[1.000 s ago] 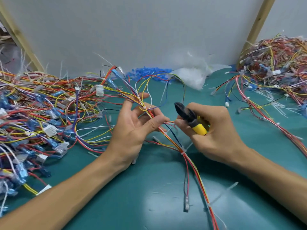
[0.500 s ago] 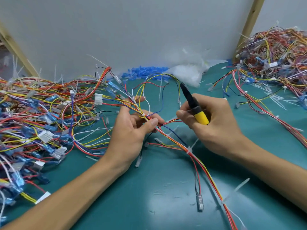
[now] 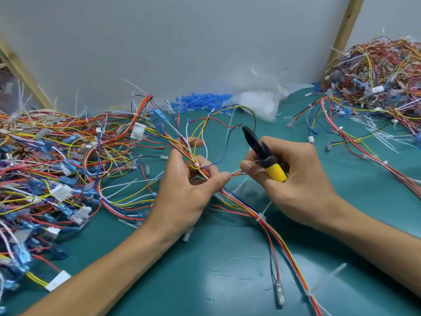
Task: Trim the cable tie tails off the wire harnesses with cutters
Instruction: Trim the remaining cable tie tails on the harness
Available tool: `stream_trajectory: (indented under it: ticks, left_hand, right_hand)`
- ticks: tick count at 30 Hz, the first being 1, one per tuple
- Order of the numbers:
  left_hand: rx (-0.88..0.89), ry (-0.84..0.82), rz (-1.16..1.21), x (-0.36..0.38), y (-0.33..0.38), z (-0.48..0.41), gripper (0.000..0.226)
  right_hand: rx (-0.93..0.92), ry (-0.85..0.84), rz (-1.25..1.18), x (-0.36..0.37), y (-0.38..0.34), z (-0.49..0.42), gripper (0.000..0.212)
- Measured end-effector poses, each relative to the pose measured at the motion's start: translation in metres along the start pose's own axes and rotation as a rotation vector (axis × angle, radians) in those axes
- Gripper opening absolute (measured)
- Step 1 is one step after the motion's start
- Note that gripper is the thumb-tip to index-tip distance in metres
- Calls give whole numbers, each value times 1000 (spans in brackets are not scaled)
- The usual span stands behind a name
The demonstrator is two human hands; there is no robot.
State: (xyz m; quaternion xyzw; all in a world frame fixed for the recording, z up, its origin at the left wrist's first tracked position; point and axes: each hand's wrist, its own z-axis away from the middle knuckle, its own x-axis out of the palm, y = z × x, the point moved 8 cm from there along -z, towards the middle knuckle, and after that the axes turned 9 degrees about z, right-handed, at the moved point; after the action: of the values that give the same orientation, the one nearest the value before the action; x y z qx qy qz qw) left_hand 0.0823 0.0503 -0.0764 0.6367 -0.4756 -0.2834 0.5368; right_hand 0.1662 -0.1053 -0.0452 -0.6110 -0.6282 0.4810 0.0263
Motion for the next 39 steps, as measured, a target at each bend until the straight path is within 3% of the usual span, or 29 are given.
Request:
stream_trajectory:
  ticks: [9, 16, 19, 32, 35, 39]
  left_hand:
    - [-102, -92, -77, 6, -9, 0, 64]
    - [-53, -90, 26, 7, 0, 1, 57]
    - [-64, -80, 71, 4, 1, 1, 57]
    - [-122, -9, 183, -3, -4, -2, 60]
    - [-122, -4, 155, -2, -3, -2, 60]
    - [-111, -2, 142, -3, -4, -3, 59]
  right_hand:
    - [69, 25, -8, -5, 13, -4, 30]
    - [298, -177, -325, 7, 27, -7, 32]
    - [292, -217, -399, 11, 24, -6, 29]
    - [-138, -196, 175, 20, -16, 2, 16]
    - [-165, -235, 241, 21, -16, 1, 30]
    - [-136, -259, 441, 5, -9, -6, 15]
